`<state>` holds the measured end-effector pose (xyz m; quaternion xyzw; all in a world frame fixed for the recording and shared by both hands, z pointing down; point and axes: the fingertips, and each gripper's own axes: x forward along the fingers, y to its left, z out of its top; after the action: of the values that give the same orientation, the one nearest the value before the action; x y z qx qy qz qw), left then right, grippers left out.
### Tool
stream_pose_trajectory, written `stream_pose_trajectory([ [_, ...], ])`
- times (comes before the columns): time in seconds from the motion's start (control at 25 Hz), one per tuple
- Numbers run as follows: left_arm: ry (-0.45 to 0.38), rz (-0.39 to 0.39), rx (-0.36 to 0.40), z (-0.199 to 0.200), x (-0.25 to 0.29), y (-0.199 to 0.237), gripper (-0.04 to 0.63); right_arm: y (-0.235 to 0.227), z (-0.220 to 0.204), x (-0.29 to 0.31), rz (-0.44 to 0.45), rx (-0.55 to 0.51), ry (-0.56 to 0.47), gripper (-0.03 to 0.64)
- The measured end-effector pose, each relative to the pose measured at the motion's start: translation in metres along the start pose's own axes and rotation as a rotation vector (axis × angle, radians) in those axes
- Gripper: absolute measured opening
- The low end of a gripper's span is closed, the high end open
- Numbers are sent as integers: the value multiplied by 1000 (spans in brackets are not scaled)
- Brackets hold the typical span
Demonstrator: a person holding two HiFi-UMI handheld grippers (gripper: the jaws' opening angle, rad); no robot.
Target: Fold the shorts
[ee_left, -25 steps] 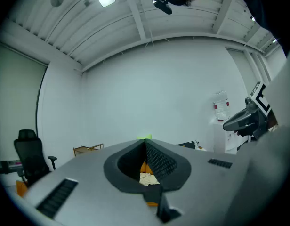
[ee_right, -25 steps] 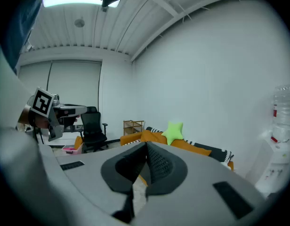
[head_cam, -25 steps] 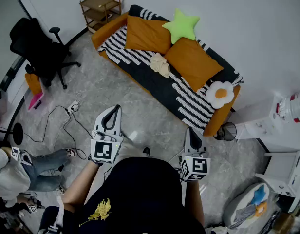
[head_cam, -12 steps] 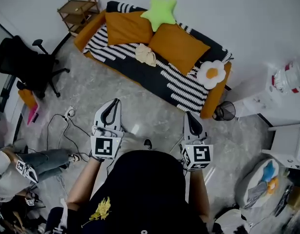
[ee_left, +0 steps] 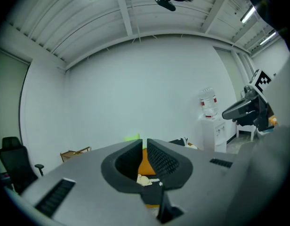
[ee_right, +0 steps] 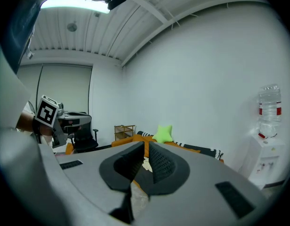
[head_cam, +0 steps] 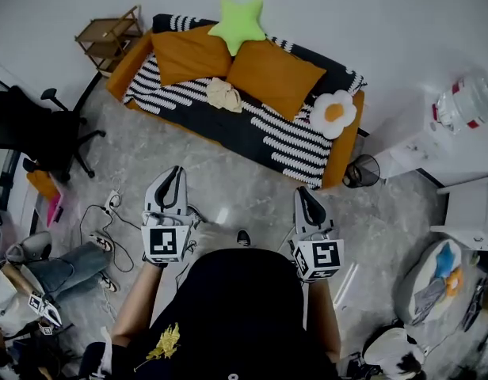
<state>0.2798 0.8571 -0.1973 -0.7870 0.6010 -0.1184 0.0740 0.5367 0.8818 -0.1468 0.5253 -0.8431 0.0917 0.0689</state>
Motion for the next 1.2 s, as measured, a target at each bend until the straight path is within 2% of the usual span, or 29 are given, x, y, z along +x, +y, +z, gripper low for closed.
stream_pose_trajectory([
  [0.08, -1, 16, 36, 1, 2, 3, 115, -3, -1, 1, -6, 10, 4, 96],
  [0.16, 39, 58, 80, -1, 0, 12, 186, -4, 1, 3, -12, 13, 8, 193],
  [0.24, 40, 96, 70, 0, -1, 22, 225, -5, 2, 4, -21, 13, 13, 252],
  [0.32, 45, 90, 55, -3, -1, 27, 337, -3, 1, 5, -25, 18, 19, 342],
  [0.4, 62, 55, 64, -10, 2, 29, 373, 0, -3, 11, -30, 16, 21, 443],
  [0.52, 101, 21, 80, -20, 7, 38, 388, 6, -11, 25, -35, 5, 37, 541],
  [0.68, 64, 87, -37, -26, 18, 82, 385, 22, -22, 65, 16, 105, 126, 543],
  [0.8, 132, 122, -45, -60, 47, 133, 318, 27, -26, 119, 21, 206, 189, 540],
  [1.0, 204, 97, -47, -112, 78, 228, 318, 55, -43, 190, -56, 224, 314, 523],
  [1.04, 218, 86, -60, -120, 84, 250, 318, 63, -44, 207, -68, 280, 331, 508],
  [1.12, 225, 41, -94, -133, 101, 294, 318, 84, -45, 246, -71, 475, 348, 463],
  [1.16, 229, 5, -103, -141, 111, 313, 319, 96, -47, 264, -71, 549, 359, 463],
  [1.2, 241, -32, -106, -150, 119, 328, 319, 106, -49, 279, -78, 580, 377, 463],
])
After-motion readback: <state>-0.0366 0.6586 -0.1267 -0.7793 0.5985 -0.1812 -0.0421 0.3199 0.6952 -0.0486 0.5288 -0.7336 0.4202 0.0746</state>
